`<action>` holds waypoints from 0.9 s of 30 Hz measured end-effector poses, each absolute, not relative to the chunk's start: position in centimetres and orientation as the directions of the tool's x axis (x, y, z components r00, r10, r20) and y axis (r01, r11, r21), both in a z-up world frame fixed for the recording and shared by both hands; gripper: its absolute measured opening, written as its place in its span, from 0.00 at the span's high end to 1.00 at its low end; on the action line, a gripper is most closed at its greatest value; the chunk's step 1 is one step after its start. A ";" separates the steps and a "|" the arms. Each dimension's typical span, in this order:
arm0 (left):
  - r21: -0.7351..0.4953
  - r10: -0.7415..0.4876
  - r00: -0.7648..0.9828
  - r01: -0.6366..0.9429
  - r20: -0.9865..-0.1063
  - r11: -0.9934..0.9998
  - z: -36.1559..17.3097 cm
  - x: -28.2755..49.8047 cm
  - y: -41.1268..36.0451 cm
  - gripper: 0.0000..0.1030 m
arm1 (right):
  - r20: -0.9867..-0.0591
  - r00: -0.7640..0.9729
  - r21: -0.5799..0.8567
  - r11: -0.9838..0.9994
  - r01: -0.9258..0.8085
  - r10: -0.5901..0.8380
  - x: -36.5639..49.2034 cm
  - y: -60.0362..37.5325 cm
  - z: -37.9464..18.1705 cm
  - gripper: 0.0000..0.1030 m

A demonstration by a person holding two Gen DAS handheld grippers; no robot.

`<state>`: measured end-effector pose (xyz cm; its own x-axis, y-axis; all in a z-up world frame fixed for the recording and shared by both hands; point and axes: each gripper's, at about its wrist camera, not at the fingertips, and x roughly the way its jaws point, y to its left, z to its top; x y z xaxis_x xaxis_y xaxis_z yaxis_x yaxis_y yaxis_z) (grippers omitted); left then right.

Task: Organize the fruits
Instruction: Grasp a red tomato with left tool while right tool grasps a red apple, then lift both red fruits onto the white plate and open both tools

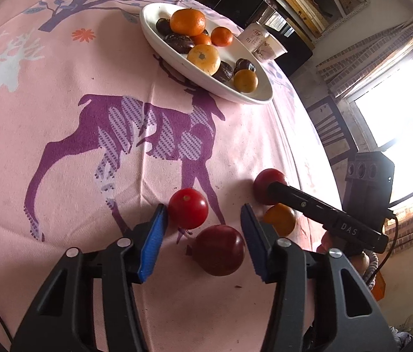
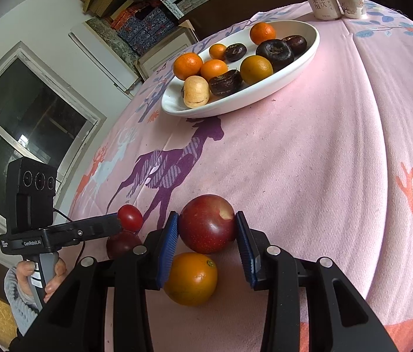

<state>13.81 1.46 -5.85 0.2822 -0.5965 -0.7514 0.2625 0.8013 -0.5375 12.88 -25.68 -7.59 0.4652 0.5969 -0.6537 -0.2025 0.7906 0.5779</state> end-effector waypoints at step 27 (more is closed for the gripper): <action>-0.334 -0.448 0.345 0.341 -0.825 0.878 -4.3 15.5 -3.5 0.64 | -0.658 0.467 0.574 0.795 -0.195 0.590 12.7 -25.7 -7.5 0.62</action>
<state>15.47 -3.47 -4.34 0.3449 -0.4481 -0.8248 0.3413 0.8784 -0.3345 12.69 -25.74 -7.54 0.4674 0.5900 -0.6583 -0.1951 0.7952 0.5742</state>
